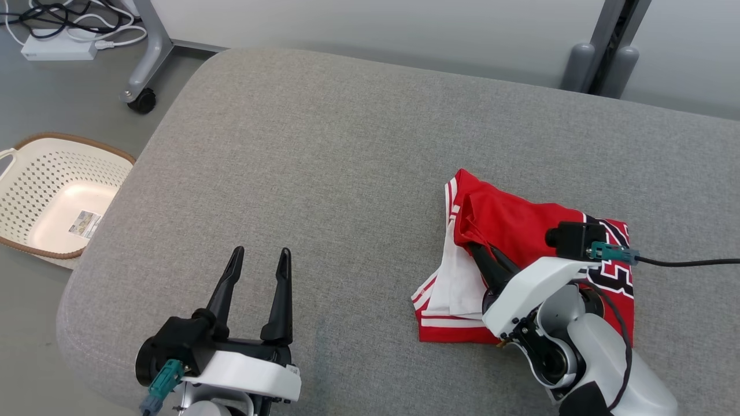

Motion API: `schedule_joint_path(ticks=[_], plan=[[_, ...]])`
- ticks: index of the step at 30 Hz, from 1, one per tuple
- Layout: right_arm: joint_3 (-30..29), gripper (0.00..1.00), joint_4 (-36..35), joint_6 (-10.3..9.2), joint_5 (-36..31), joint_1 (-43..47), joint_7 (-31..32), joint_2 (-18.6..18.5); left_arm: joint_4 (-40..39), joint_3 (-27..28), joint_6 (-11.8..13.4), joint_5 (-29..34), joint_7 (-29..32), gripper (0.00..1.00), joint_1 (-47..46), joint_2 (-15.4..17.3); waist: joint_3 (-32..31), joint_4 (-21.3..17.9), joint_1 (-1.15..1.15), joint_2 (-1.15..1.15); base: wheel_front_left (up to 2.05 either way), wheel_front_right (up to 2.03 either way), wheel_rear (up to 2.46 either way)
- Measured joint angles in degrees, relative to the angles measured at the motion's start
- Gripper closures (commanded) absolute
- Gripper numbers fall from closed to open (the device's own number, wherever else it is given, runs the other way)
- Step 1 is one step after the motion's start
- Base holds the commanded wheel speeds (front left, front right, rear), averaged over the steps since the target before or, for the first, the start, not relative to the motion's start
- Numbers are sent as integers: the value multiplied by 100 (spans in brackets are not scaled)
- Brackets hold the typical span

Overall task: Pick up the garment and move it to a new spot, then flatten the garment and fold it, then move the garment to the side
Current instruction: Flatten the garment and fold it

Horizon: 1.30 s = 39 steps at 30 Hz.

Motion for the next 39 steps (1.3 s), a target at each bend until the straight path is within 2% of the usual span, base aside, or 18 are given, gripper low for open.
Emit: schedule_joint_path(ticks=[2,3,4,5,6,10,14,17,20,23,31,37,39], plan=[[102,100,197,0,131,-73,-112,2,2,-10,0,-18,0,0,-10,-1,18,26,0,0,0,0,0],[165,90,301,0,181,-120,-154,1,5,-16,0,-32,0,0,-12,-1,26,38,0,0,0,0,0],[233,62,391,0,237,-166,-200,-1,9,-21,1,-37,0,0,-12,0,31,49,0,0,0,0,0],[292,9,472,0,287,-204,-254,2,14,-26,1,-40,0,0,-15,-1,36,60,0,0,0,0,0],[358,0,557,0,337,-254,-301,3,20,-29,2,-40,0,0,-19,-1,39,70,0,0,0,0,0],[693,0,625,0,721,-368,-427,3,24,-18,20,-46,0,0,-21,-1,42,74,0,0,0,0,0],[1100,0,456,1,1250,-373,-448,10,25,33,52,-43,0,0,-17,0,16,6,0,0,0,0,0],[1206,0,265,1,1384,-399,-659,18,16,73,53,-27,0,0,-14,-2,-14,-96,0,0,0,0,0],[1057,0,194,1,1087,-517,-1078,-35,-5,132,59,8,0,0,-14,-4,-39,-299,0,0,0,0,0],[902,0,209,1,697,-548,-1357,-269,-11,201,58,8,0,0,-16,2,-55,-494,0,0,0,0,0],[514,0,558,1,-762,-622,-1728,-818,-4,319,49,15,0,0,-132,-5,-45,-1148,0,0,0,0,0],[74,0,662,1,-1758,-583,-1827,-832,100,488,70,71,0,0,-150,-3,-51,-1626,0,0,0,0,0],[-121,0,479,1,-2221,-520,-1831,-834,178,539,98,79,0,0,-149,-3,-70,-1766,0,0,0,0,0]])
